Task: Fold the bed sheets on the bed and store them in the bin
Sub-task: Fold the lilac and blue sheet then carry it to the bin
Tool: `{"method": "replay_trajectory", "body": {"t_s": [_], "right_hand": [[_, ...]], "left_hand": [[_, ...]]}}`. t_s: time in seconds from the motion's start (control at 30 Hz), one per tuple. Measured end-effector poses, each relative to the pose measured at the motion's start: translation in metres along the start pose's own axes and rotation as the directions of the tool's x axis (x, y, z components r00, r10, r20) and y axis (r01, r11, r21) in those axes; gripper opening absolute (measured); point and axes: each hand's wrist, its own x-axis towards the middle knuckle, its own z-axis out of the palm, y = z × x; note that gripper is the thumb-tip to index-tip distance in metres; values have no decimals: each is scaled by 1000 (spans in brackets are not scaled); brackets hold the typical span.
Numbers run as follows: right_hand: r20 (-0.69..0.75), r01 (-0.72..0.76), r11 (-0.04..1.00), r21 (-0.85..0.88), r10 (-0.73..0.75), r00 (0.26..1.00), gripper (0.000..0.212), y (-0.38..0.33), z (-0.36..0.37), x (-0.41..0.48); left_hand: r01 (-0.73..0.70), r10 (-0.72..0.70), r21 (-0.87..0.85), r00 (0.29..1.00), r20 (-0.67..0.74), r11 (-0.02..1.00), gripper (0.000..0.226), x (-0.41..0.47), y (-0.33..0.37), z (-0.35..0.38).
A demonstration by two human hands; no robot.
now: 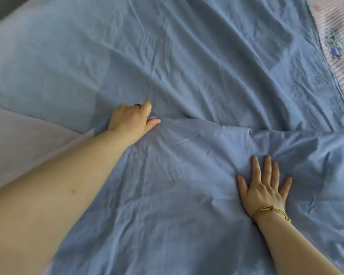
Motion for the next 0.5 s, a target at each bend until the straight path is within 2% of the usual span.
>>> {"method": "replay_trajectory", "body": {"t_s": [0.07, 0.3, 0.43, 0.5], "right_hand": [[21, -20, 1000, -19, 21, 1000, 64, -1, 1, 3], [93, -44, 998, -55, 49, 994, 64, -3, -2, 8], [114, -43, 998, -51, 49, 992, 64, -4, -2, 9], [108, -32, 999, -39, 36, 993, 63, -4, -2, 11]], "left_hand": [[28, -29, -63, 1000, -5, 998, 42, -8, -4, 16], [37, -45, -92, 995, -88, 995, 44, -6, -10, 31], [154, -159, -184, 987, -12, 971, 46, -6, -5, 25], [207, -207, -171, 978, 18, 963, 49, -17, -10, 22]]}}
